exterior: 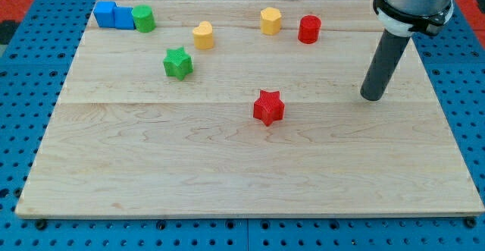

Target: Slide the red circle closer to yellow hexagon

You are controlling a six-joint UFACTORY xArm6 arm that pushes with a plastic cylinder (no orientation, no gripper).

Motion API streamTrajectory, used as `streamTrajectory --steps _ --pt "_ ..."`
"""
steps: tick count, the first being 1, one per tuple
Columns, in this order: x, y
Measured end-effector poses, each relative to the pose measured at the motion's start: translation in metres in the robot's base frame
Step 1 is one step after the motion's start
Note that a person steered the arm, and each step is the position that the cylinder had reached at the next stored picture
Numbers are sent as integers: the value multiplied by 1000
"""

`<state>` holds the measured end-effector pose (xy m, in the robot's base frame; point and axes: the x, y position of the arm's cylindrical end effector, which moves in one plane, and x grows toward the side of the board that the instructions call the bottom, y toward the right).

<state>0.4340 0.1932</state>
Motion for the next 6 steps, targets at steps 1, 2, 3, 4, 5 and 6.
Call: streamTrajectory --steps 1,2,3,4,5,6 --pt "-8 41" --pt "-18 92" --pt "-25 112" --pt "-54 81" --pt "-104 -6" --pt "-147 -49"
